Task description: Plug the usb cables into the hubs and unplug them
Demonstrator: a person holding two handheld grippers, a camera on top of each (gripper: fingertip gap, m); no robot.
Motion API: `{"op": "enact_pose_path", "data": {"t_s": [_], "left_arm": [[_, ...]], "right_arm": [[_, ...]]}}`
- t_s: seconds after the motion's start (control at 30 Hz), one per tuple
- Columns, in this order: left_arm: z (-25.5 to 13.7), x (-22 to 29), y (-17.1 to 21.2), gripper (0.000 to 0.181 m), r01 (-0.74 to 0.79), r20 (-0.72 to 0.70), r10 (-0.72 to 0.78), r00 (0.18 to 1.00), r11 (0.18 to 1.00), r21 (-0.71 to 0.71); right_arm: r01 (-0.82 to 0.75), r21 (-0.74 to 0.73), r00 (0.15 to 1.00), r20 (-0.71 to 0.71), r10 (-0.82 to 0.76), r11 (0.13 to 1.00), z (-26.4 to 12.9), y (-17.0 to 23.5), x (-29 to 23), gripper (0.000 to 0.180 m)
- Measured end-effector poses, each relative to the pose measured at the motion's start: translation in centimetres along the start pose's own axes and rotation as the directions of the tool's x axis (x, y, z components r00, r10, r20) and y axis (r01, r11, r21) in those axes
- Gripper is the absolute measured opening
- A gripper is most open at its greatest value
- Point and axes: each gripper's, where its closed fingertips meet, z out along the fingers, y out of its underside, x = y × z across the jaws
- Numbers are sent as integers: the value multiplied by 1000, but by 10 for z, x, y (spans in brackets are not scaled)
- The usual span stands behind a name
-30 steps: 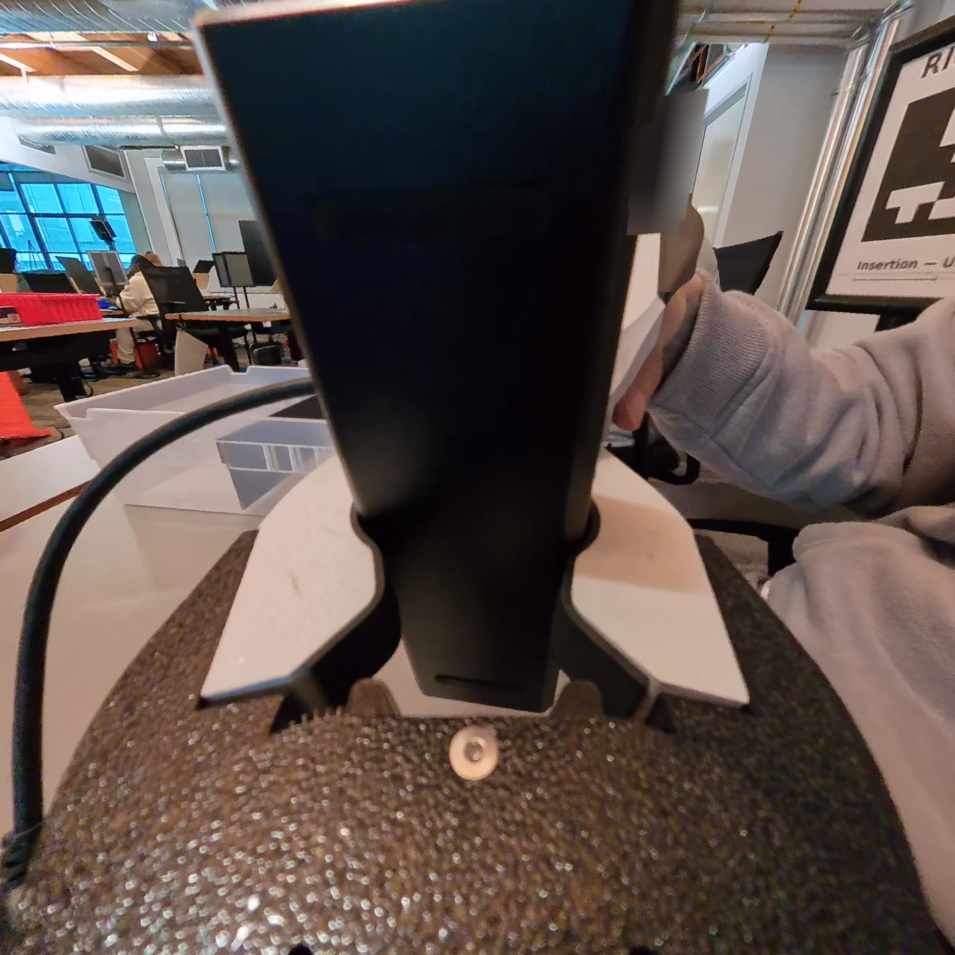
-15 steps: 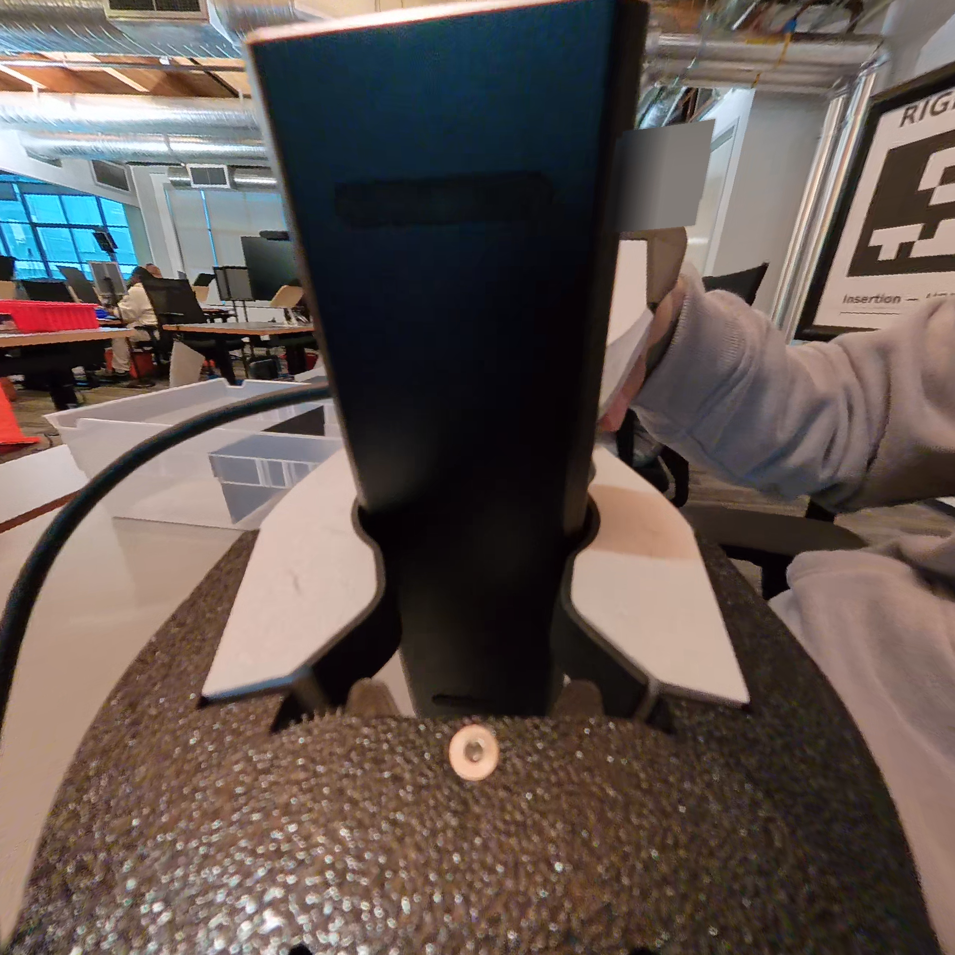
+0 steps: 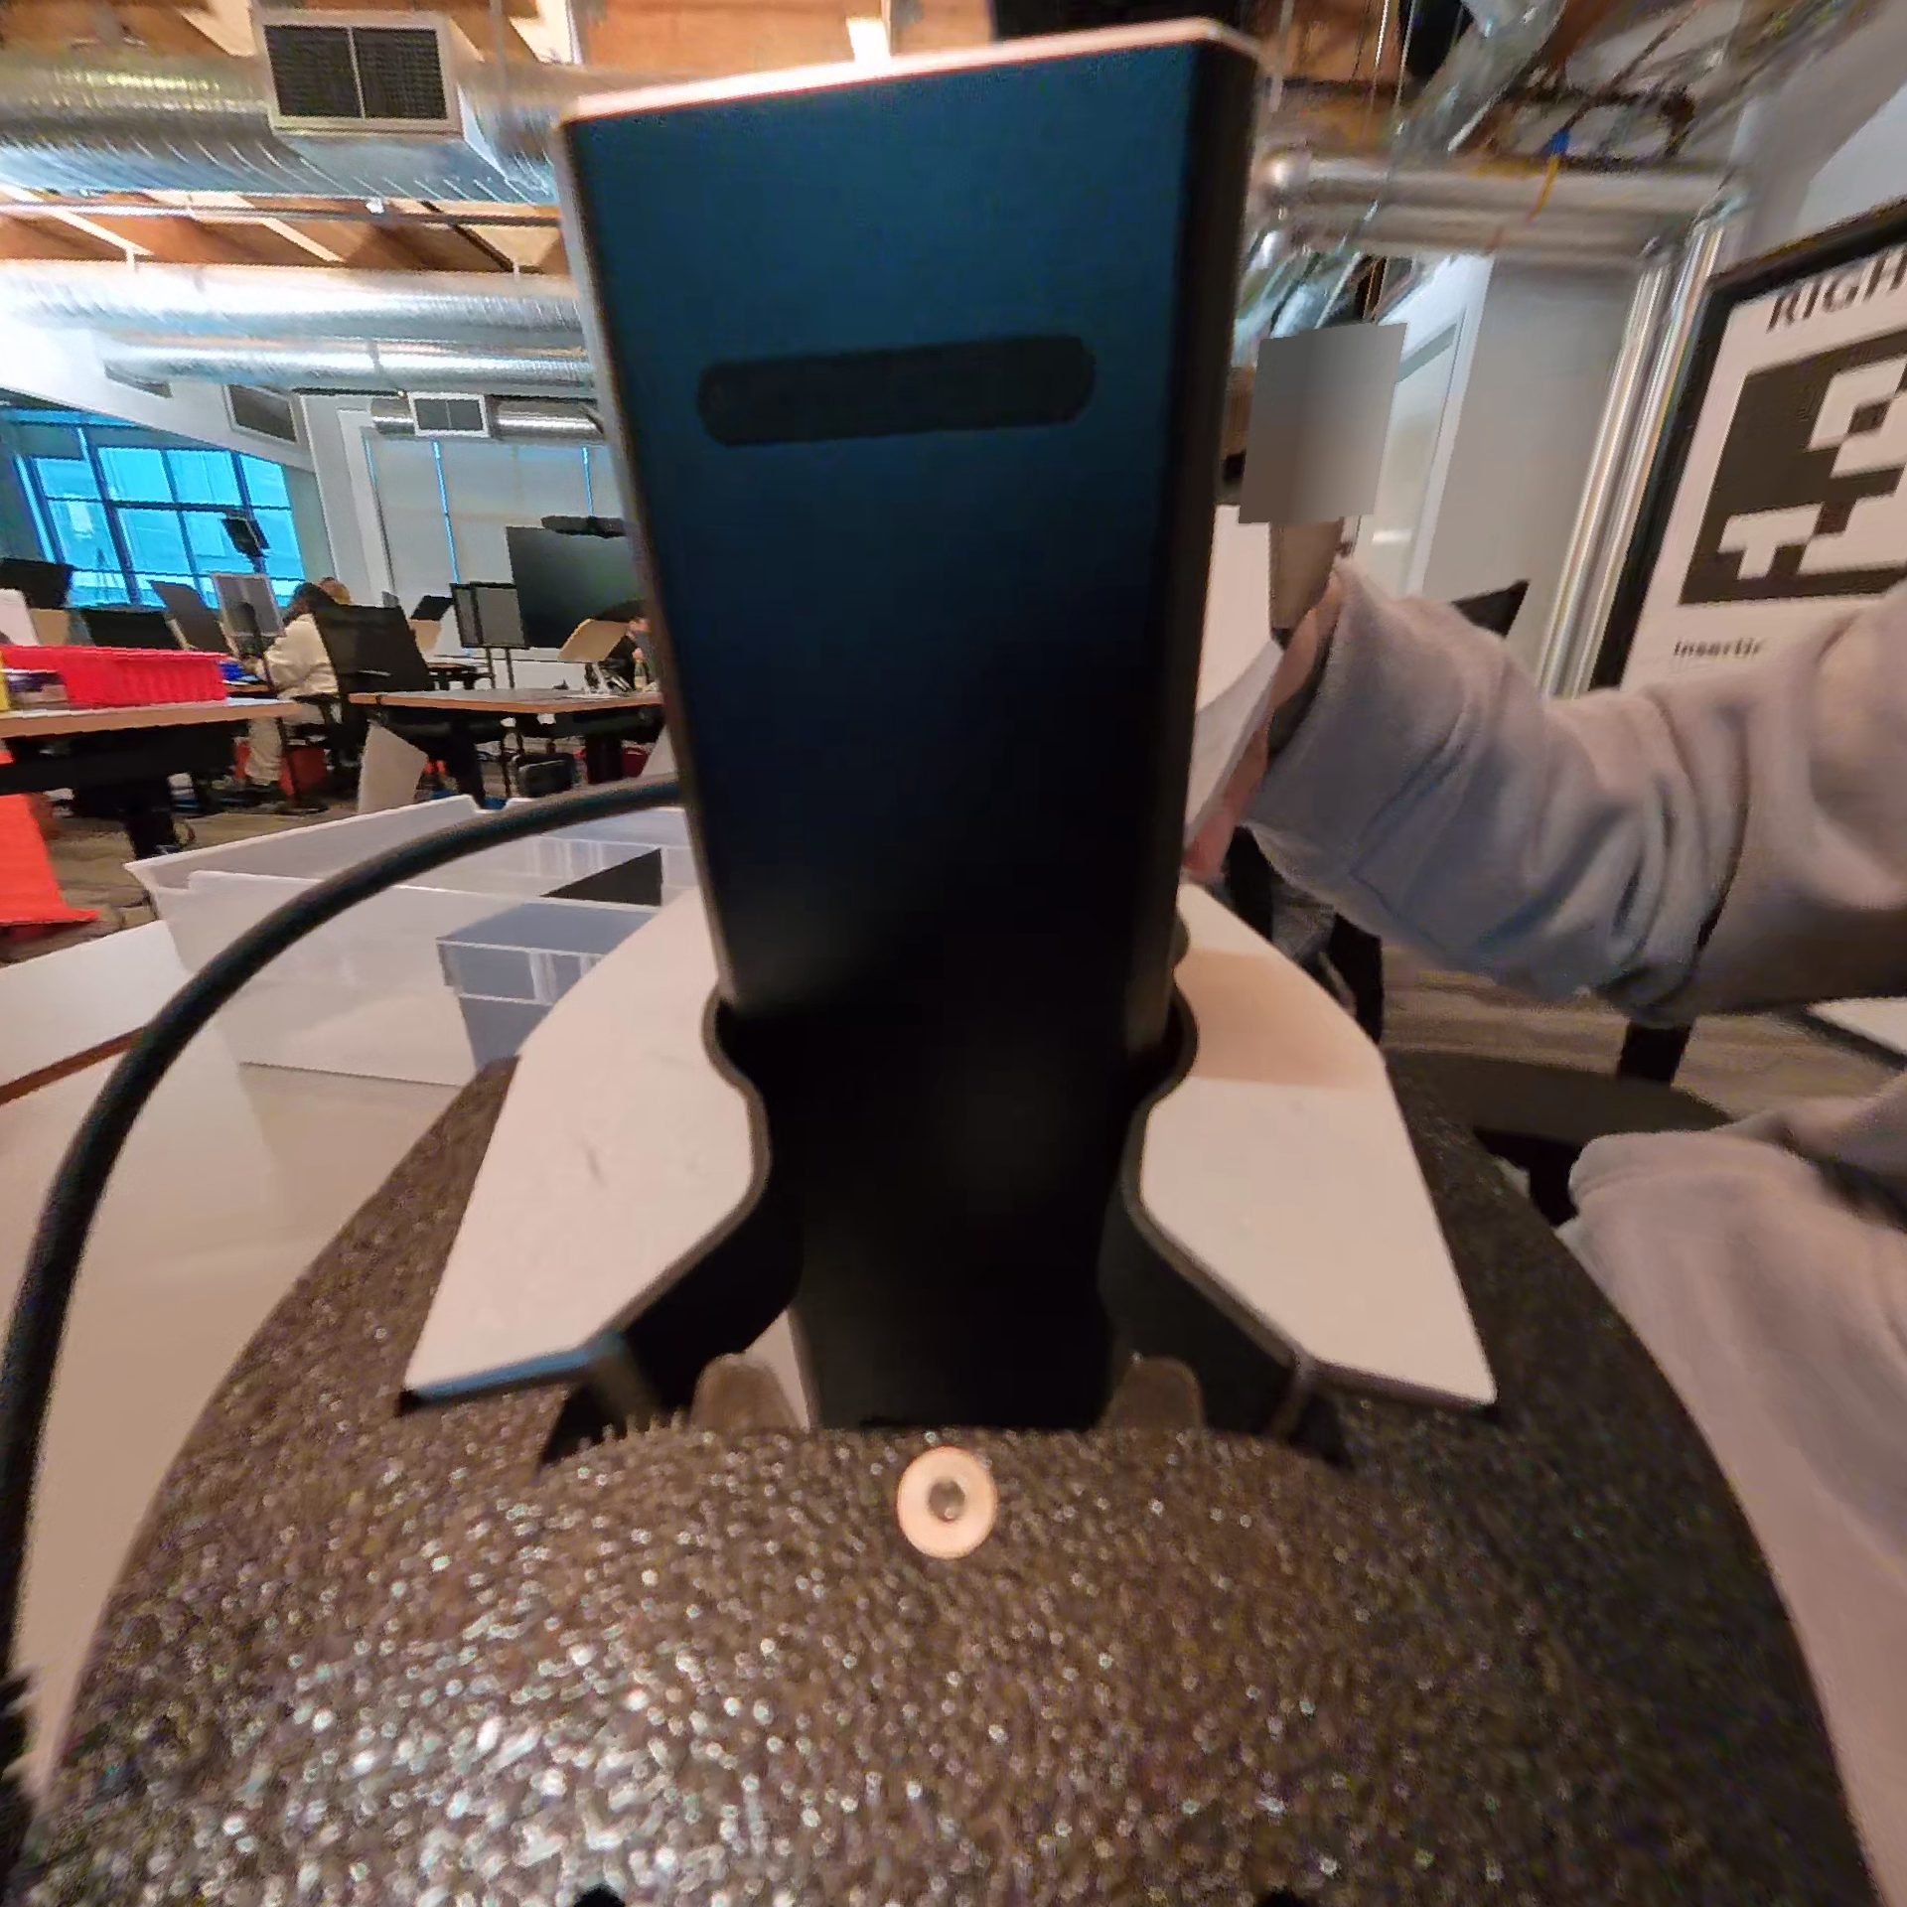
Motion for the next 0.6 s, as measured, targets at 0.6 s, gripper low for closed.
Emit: {"op": "enact_pose_path", "data": {"t_s": [0.6], "left_arm": [[-42, -21, -39, 74, 117, 21, -127, 992, 958, 261]], "right_arm": [[-108, 207, 990, -63, 124, 972, -60, -1, 27, 18]]}}
